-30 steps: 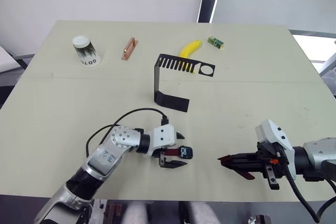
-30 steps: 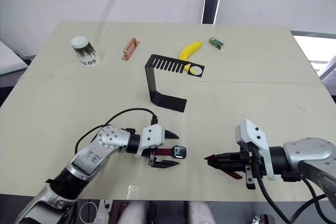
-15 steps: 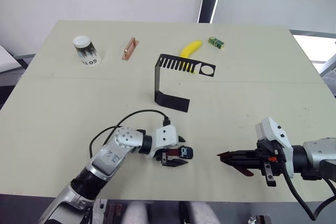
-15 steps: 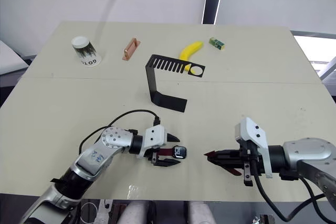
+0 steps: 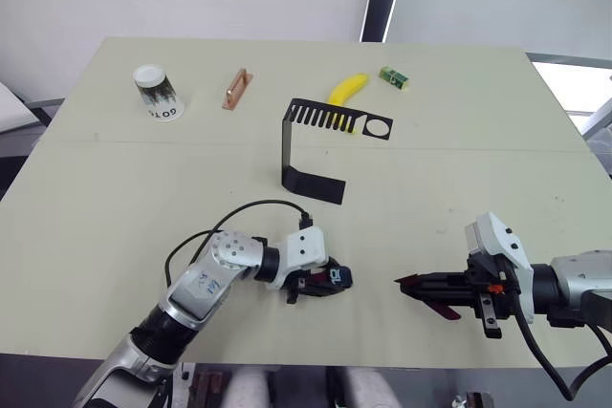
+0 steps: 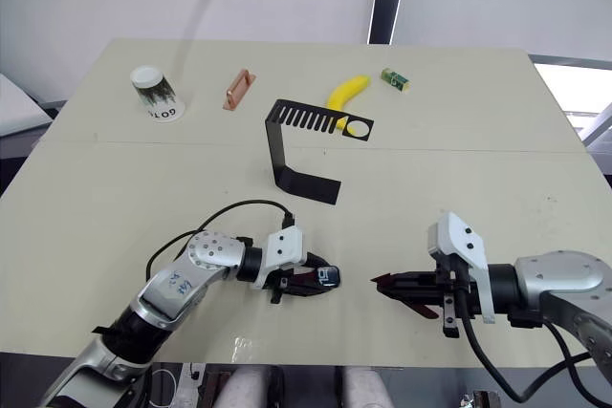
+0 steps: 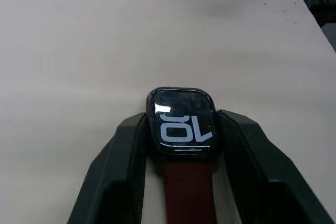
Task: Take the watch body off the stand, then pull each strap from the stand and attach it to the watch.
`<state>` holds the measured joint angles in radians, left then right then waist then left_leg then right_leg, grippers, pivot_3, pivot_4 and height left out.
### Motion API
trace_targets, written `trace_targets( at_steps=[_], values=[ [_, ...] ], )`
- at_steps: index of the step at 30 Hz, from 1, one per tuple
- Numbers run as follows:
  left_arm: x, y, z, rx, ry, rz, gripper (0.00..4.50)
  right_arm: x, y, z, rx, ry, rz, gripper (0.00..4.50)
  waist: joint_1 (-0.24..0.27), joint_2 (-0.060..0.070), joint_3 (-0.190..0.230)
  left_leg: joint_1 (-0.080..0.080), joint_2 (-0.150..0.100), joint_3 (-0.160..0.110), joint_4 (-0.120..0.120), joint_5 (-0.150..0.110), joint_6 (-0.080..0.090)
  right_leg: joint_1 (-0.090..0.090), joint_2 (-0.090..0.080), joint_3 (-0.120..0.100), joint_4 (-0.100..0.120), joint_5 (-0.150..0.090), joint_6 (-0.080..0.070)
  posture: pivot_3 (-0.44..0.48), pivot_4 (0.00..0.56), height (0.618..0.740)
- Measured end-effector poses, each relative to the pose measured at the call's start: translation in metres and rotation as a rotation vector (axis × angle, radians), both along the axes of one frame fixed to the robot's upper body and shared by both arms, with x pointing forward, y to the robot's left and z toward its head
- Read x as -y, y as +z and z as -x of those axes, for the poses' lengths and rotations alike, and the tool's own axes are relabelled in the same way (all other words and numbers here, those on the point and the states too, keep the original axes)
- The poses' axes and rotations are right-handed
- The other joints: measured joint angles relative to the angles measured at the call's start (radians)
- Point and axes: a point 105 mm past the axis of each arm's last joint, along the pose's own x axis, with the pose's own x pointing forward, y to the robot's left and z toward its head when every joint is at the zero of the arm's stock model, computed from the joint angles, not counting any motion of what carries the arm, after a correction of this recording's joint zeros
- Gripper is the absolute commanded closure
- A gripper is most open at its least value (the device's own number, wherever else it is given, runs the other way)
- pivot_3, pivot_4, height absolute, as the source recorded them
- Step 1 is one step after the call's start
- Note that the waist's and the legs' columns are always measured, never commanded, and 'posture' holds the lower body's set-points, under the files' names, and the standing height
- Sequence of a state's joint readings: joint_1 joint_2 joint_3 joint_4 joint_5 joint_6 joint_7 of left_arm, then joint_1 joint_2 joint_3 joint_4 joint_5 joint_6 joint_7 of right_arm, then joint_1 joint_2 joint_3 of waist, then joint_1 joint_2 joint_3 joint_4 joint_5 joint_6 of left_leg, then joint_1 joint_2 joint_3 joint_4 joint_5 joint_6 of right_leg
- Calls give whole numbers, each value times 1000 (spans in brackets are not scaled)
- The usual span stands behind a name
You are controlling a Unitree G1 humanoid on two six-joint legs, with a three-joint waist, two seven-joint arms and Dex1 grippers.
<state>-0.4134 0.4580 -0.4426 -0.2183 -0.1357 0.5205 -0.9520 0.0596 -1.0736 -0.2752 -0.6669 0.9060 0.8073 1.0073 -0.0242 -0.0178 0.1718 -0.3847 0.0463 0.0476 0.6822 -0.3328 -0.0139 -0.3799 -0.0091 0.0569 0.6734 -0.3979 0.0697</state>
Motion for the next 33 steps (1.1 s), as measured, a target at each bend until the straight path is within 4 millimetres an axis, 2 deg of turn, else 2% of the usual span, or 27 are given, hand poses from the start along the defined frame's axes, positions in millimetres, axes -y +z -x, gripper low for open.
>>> trace_targets(
  at_steps=[4, 8, 11, 14, 17, 21, 23, 28, 33],
  values=[
    [0, 0, 0, -1, 1, 0, 2907, 0, 0, 0, 3, 0, 1, 4500, 0, 0, 0, 0, 0, 0, 0, 0, 0, 0, 0, 0, 0, 0, 0, 0, 150, 740],
    [-9, 12, -19, -40, 84, 28, 2907, -3, 6, -8, 104, 25, 34, 4500, -3, 0, 0, 1, 0, 0, 1, 0, 0, 1, 0, 0, 1, 0, 0, 0, 150, 740],
    [-23, 35, -38, -231, 199, 149, 2907, -13, 14, -27, 313, 70, 81, 4500, -3, 0, 0, 2, 0, 0, 1, 0, 0, 1, 0, 0, 2, 0, 0, 0, 150, 740],
    [-29, 45, -47, -347, 250, 212, 2907, -17, 12, -42, 450, 83, 129, 4500, -3, 0, 0, 2, 0, 0, 1, 0, 0, 1, 0, 0, 2, 0, 0, 0, 150, 740],
    [-36, 51, -47, -496, 272, 256, 2907, -27, 8, -57, 612, 117, 181, 4500, -4, 0, 0, 1, 0, 0, 1, 0, -1, -1, 0, 0, 5, 0, 0, 0, 150, 740],
    [-44, 57, -41, -578, 244, 266, 2907, -41, 6, -69, 738, 122, 173, 4500, -5, 0, 0, 1, 0, 0, 1, 1, -2, -3, 0, 0, 7, 0, 0, 0, 150, 740],
    [-47, 59, -44, -627, 265, 292, 2907, -44, 4, -72, 776, 133, 190, 4500, -5, 0, 0, 1, 0, 0, 2, 1, -2, -3, 0, 0, 7, 0, 0, 0, 150, 740],
    [-51, 71, -49, -638, 268, 316, 2907, -54, 11, -77, 899, 166, 209, 4500, -3, 0, 0, 1, 0, 0, 3, 1, -2, -3, -1, 0, 10, 0, 0, 0, 150, 740],
    [-49, 67, -52, -670, 282, 326, 2907, -60, 5, -78, 914, 181, 228, 4500, -4, 0, 0, 1, 0, 0, 3, 1, -2, -4, -1, 0, 13, 0, 0, 0, 150, 740]
  ],
)
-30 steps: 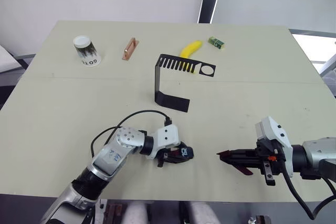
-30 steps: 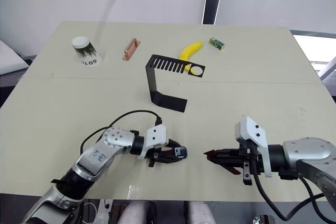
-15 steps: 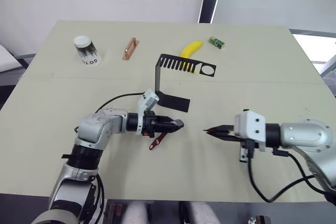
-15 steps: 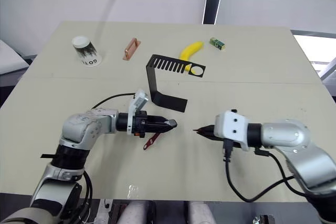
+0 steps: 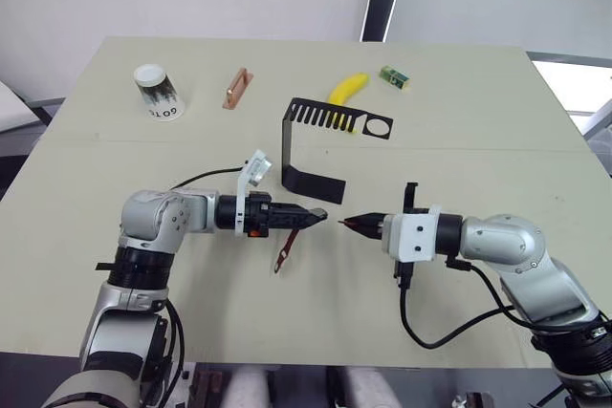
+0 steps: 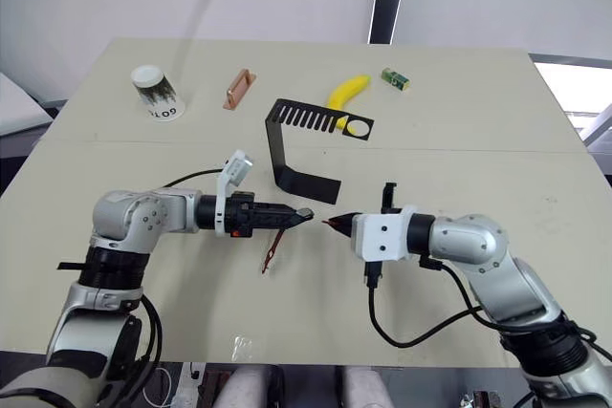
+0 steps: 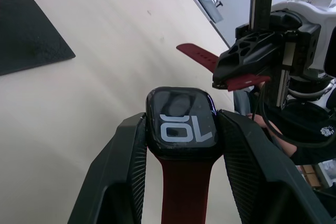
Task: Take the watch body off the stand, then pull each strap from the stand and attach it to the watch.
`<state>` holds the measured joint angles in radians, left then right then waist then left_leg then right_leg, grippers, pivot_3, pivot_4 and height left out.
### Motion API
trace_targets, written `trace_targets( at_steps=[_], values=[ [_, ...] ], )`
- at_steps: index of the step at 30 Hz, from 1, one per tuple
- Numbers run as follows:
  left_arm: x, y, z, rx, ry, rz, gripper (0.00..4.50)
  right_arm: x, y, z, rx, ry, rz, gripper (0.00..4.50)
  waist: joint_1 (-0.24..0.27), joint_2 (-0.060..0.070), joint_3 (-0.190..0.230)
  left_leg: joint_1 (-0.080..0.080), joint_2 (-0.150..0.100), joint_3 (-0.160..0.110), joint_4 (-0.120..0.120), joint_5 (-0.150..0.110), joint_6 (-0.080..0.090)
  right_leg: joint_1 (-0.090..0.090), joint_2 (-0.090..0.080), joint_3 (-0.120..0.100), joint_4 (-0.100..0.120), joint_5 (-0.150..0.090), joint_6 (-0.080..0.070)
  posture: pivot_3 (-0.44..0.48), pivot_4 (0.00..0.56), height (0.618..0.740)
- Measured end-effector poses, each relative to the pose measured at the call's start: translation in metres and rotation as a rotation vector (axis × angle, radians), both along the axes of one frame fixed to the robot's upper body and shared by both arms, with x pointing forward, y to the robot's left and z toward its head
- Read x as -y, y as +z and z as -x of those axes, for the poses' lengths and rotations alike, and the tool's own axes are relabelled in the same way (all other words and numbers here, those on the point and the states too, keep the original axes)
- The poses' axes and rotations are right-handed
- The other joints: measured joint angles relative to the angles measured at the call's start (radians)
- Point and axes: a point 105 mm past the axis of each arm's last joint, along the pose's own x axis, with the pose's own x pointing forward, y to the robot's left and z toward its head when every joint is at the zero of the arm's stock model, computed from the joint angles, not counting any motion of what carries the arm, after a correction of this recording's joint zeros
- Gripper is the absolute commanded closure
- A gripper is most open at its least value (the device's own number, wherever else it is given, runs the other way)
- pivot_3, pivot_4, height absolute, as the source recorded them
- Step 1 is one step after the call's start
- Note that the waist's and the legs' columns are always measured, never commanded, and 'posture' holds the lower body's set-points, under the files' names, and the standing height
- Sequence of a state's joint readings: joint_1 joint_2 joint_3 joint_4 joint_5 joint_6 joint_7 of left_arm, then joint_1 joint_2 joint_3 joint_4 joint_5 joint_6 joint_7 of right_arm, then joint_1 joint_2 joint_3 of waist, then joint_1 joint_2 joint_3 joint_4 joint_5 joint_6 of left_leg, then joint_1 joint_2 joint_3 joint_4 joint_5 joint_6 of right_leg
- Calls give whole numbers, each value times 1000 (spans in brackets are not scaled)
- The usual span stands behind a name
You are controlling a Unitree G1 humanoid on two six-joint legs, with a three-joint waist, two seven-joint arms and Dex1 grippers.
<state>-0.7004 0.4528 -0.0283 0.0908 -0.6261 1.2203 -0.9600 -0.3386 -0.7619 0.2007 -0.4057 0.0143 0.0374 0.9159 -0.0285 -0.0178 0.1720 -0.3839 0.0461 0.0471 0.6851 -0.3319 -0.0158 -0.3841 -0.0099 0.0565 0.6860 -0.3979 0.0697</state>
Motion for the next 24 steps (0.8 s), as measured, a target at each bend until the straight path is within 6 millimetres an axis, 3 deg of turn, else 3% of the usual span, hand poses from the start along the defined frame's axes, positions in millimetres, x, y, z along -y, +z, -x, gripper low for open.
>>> trace_targets(
  at_steps=[18, 24],
  values=[
    [-7, 1, 4, 12, -30, 7, 2907, -5, -5, -7, 35, -36, 27, 4500, -3, 0, 0, -4, 0, 0, 1, 0, -1, -7, 0, 0, 6, 0, 0, 0, 150, 740],
    [-7, -5, 6, 3, -85, 31, 2907, -11, 2, 1, 45, -31, 24, 4500, -2, 0, 0, -4, 0, 0, 1, 0, -1, -7, 0, 0, 6, 0, 0, 0, 150, 740]
  ],
)
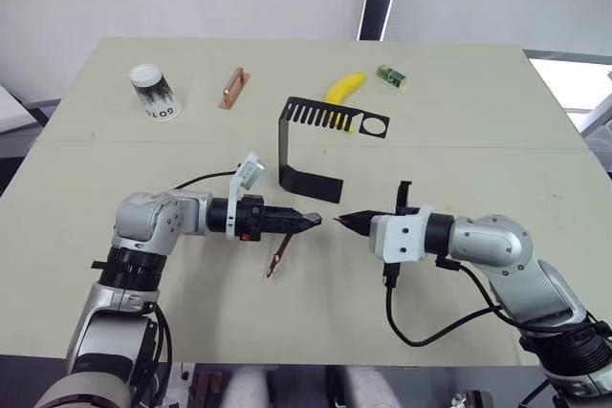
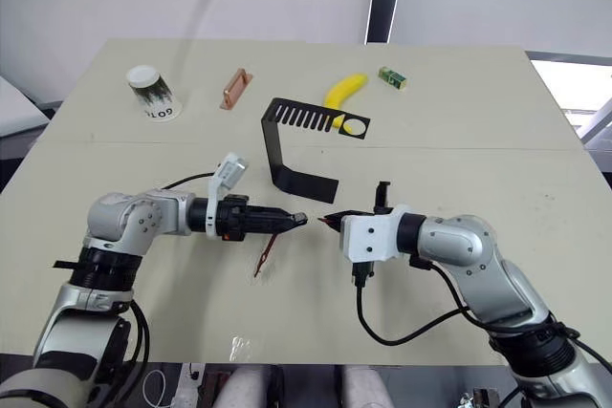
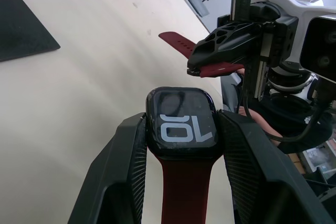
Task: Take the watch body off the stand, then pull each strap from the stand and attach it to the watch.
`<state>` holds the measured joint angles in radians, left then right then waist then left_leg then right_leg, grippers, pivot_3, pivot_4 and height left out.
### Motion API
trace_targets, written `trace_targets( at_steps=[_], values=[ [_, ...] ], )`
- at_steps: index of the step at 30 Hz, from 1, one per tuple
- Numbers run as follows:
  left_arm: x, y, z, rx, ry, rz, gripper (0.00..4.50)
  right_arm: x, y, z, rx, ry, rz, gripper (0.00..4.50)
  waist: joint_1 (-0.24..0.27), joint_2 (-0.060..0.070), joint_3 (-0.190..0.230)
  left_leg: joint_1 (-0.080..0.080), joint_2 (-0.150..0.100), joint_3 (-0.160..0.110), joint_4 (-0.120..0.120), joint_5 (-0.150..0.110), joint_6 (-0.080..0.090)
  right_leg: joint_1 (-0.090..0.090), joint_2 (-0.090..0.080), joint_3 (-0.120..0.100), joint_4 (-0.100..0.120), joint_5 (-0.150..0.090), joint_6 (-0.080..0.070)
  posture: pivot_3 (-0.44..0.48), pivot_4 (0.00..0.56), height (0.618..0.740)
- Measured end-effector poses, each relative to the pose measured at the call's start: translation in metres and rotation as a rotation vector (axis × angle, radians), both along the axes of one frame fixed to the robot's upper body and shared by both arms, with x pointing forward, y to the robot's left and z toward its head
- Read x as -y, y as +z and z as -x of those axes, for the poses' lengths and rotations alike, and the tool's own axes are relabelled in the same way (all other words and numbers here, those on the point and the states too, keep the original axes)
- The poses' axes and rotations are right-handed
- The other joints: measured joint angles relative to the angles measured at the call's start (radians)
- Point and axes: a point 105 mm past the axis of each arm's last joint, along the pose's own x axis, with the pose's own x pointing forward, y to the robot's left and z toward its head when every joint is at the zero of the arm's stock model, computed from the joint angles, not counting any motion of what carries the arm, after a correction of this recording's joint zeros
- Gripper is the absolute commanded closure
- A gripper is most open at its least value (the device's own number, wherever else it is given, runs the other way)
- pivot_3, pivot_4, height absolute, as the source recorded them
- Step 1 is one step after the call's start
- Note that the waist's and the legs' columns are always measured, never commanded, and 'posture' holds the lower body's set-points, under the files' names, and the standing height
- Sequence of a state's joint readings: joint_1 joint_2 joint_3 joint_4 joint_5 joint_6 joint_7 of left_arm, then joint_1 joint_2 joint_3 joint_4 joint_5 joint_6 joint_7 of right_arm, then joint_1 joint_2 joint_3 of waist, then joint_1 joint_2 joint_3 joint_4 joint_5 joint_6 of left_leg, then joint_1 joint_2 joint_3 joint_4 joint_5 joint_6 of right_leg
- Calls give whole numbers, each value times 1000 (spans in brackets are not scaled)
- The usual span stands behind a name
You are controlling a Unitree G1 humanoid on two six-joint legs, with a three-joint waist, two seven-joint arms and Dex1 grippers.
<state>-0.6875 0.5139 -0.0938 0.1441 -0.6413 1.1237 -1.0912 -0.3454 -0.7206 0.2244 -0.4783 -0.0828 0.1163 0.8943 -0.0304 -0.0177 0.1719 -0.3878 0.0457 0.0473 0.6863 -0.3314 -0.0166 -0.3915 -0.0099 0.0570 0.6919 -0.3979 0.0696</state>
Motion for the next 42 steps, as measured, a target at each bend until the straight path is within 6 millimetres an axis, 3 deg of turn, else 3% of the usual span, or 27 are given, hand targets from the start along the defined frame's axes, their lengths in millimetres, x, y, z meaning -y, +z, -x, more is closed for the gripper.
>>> trace_targets(
  at_steps=[18, 42],
  values=[
    [1, -5, -3, -22, -22, 11, 2907, -7, -6, 7, -17, -7, 38, 4500, -1, 0, 0, 0, 0, 0, 1, 0, 0, 0, 0, 0, 2, 0, 0, 0, 150, 740],
    [4, -1, -3, -19, -28, 20, 2907, -6, -8, 1, -25, -27, 35, 4500, -1, 0, 0, 0, 0, 0, 2, 0, 0, -1, 0, 0, 3, 0, 0, 0, 150, 740]
  ],
)
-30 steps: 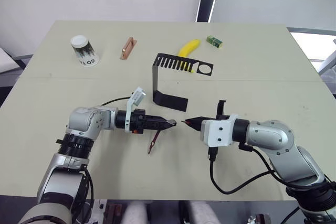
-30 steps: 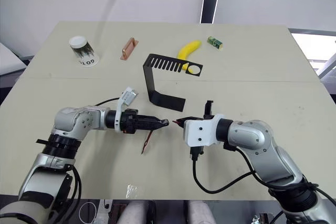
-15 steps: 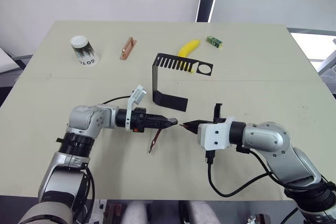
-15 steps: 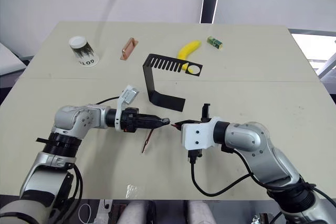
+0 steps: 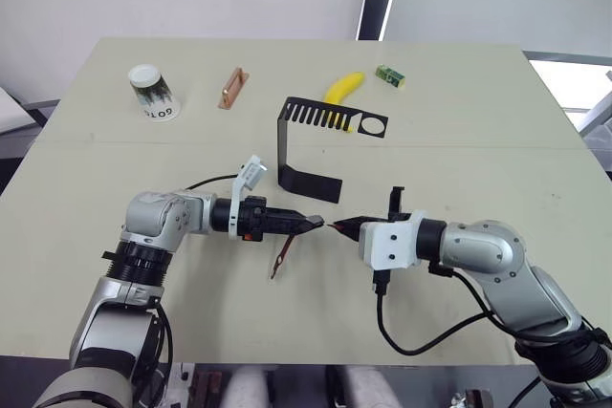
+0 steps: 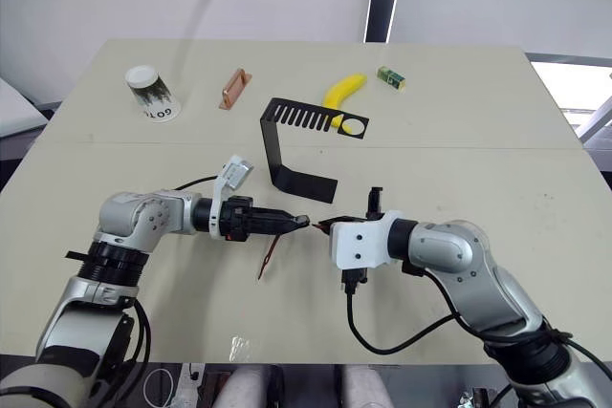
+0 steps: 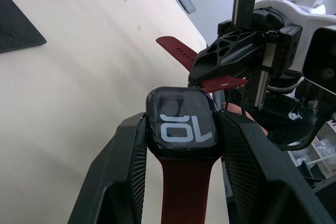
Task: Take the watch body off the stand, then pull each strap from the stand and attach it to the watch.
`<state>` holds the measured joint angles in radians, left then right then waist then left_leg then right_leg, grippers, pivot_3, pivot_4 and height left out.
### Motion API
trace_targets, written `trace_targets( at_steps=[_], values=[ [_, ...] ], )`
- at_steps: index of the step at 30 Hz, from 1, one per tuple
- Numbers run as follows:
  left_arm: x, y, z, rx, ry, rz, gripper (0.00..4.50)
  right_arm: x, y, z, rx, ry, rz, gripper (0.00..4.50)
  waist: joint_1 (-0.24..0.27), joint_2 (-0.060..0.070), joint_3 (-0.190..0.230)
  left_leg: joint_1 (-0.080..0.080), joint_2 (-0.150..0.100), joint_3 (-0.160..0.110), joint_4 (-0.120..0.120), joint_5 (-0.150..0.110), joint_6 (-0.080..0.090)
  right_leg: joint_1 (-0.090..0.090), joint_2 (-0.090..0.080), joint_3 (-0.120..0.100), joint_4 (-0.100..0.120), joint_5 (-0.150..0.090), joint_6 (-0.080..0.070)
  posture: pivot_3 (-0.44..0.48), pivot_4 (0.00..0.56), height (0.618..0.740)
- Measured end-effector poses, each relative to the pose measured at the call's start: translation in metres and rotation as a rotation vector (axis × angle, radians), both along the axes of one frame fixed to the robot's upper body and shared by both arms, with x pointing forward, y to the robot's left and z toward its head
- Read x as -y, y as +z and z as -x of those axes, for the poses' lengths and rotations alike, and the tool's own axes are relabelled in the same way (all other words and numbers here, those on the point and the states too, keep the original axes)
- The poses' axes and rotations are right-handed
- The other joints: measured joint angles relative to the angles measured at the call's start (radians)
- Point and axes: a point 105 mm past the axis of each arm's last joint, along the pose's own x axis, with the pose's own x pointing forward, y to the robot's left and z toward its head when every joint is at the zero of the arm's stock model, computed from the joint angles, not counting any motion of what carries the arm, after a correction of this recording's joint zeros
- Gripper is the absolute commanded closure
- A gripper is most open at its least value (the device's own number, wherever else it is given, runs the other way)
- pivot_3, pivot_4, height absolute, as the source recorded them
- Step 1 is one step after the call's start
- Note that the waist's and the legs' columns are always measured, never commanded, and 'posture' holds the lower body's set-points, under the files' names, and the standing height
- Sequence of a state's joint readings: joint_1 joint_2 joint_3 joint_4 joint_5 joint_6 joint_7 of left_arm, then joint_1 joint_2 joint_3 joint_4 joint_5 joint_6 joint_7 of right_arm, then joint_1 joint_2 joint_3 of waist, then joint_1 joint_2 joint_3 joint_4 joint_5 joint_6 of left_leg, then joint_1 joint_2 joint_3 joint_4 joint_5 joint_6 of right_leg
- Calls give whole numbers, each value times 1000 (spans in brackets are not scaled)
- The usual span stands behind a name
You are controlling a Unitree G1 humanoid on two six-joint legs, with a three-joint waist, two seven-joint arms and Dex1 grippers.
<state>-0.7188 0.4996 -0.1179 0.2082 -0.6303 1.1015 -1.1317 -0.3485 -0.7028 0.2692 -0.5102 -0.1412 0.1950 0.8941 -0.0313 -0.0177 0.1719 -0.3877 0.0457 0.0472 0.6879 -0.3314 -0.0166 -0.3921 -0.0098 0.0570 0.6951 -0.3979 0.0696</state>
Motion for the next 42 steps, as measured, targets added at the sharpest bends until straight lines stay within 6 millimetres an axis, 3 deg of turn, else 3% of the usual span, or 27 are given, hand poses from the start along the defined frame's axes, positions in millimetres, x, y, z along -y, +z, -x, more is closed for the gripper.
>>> trace_targets(
  at_steps=[42],
  values=[
    [3, 2, -2, 6, 15, 20, 2907, -2, 4, -2, 5, 0, -10, 4500, 0, 0, 0, 0, 0, 0, 1, 0, 0, 0, 0, 0, 0, 0, 0, 0, 150, 740]
  ],
)
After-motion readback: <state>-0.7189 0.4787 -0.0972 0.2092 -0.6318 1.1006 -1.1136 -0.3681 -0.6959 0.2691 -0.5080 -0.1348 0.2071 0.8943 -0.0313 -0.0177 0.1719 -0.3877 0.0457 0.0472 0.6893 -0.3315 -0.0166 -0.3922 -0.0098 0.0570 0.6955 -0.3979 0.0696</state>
